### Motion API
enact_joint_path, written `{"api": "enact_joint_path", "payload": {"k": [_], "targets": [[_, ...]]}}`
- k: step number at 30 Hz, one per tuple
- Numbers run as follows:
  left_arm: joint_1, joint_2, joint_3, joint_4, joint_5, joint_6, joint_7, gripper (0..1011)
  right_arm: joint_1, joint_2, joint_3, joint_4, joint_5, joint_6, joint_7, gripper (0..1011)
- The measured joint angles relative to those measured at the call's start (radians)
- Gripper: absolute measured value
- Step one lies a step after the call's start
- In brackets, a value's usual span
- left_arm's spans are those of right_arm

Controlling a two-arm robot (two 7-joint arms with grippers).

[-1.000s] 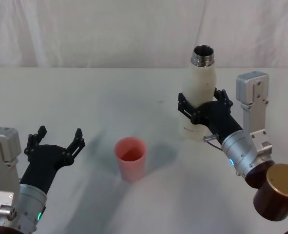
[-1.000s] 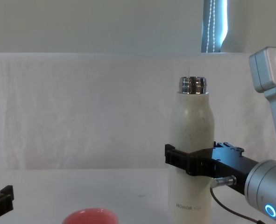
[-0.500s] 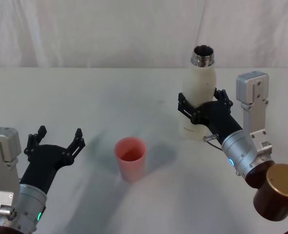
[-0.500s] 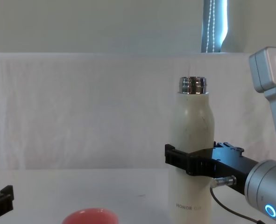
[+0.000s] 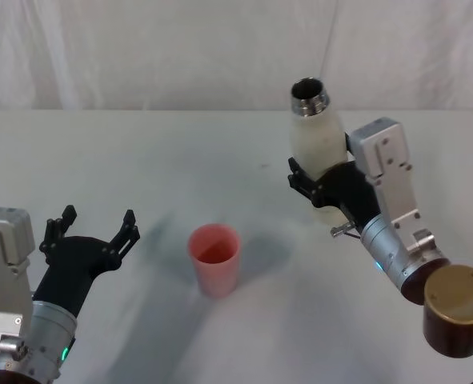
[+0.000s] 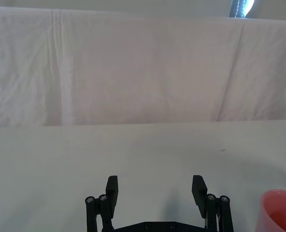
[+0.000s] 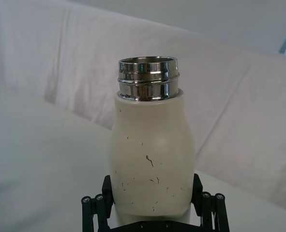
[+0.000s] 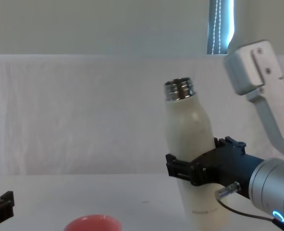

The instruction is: Grasp the thermos with one hand and pour water into the cup lid.

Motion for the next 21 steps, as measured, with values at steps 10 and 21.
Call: {"api": "enact_joint_path", "payload": {"k": [10,21], "targets": [[0.0,0.0,0.0,0.0,0.0,0.0,0.0,1001,0.008,0.064,-0.069,-0.048,-0.2,0.04,-0.005,959],[0.0,0.0,0.0,0.0,0.0,0.0,0.0,1001,0.01,0.111,-0.124,-0.069,-0.387,0.026,-0.033,959]]}}
